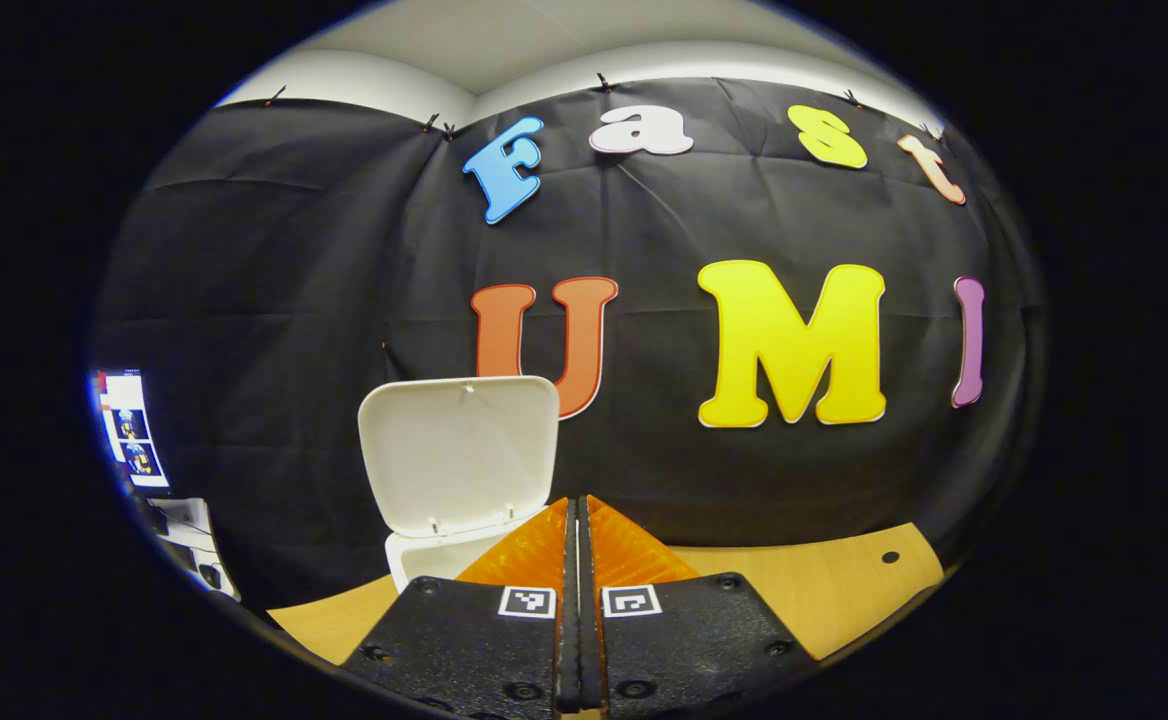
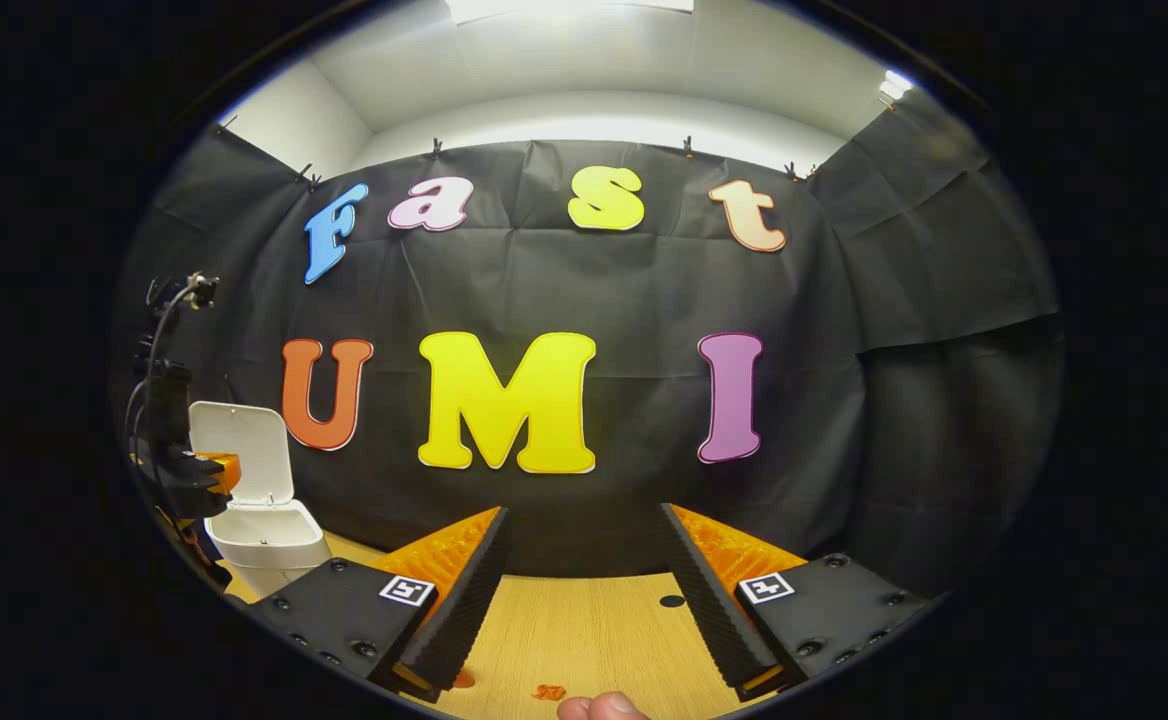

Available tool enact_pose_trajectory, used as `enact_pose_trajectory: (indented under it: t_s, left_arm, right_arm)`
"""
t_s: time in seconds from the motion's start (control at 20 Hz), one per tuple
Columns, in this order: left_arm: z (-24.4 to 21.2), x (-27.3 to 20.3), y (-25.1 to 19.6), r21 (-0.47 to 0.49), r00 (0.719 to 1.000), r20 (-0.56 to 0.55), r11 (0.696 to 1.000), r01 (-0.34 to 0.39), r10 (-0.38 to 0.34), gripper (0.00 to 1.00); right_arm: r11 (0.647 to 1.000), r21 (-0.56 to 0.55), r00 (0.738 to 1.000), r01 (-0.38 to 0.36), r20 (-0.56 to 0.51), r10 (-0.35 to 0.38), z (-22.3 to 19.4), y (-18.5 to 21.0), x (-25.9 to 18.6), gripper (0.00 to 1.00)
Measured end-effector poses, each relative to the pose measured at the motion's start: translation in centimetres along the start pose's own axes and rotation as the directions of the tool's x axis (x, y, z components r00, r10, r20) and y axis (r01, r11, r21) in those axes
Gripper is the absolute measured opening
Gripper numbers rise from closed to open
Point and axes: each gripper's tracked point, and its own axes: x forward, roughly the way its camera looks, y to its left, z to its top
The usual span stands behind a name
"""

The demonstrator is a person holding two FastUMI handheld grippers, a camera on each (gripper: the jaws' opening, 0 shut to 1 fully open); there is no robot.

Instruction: Press the lid of the desktop garbage bin to open it, pick up the crumpled paper on the desktop and throw it into the bin, then pick up the pop can on the desktop and drop it into the bin, and finally close the garbage bin lid.

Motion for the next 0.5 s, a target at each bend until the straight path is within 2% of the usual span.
enact_pose_trajectory:
  t_s: [0.05,0.15,0.2,0.25,0.3,0.35,0.4,0.5]
  left_arm:
    - [0.4,-0.4,-0.3,-0.010,1.000,0.015,1.000,0.014,-0.014,0.03]
    - [1.1,-1.5,-1.3,-0.029,0.997,0.046,0.998,0.062,-0.061,0.19]
    - [1.4,-1.9,-2.1,-0.036,0.994,0.058,0.995,0.094,-0.092,0.28]
    - [2.6,-2.9,-2.7,-0.041,0.991,0.063,0.992,0.123,-0.120,0.43]
    - [2.7,-3.3,-3.1,-0.041,0.988,0.069,0.989,0.142,-0.139,0.39]
    - [2.9,-3.7,-3.6,-0.043,0.985,0.074,0.986,0.161,-0.158,0.50]
    - [3.3,-3.9,-4.2,-0.043,0.980,0.082,0.982,0.184,-0.180,0.45]
    - [3.7,-4.6,-5.0,-0.036,0.971,0.099,0.974,0.222,-0.218,0.54]
  right_arm:
    - [1.000,0.002,1.000,0.004,-0.002,-0.004,-0.1,-0.1,0.0,0.94]
    - [1.000,-0.001,1.000,0.011,-0.008,-0.011,-0.4,-0.4,0.0,0.94]
    - [1.000,-0.004,1.000,0.013,-0.010,-0.013,-0.5,-0.5,-0.1,0.94]
    - [1.000,-0.006,1.000,0.016,-0.010,-0.016,-0.6,-0.6,-0.2,0.94]
    - [1.000,-0.007,1.000,0.018,-0.010,-0.018,-0.5,-0.8,-0.3,0.94]
    - [1.000,-0.009,1.000,0.020,-0.009,-0.020,-0.5,-0.9,-0.4,0.94]
    - [1.000,-0.010,1.000,0.021,-0.008,-0.021,-0.6,-1.0,-0.4,0.94]
    - [1.000,-0.012,1.000,0.023,-0.010,-0.023,-0.7,-1.3,-0.6,0.94]
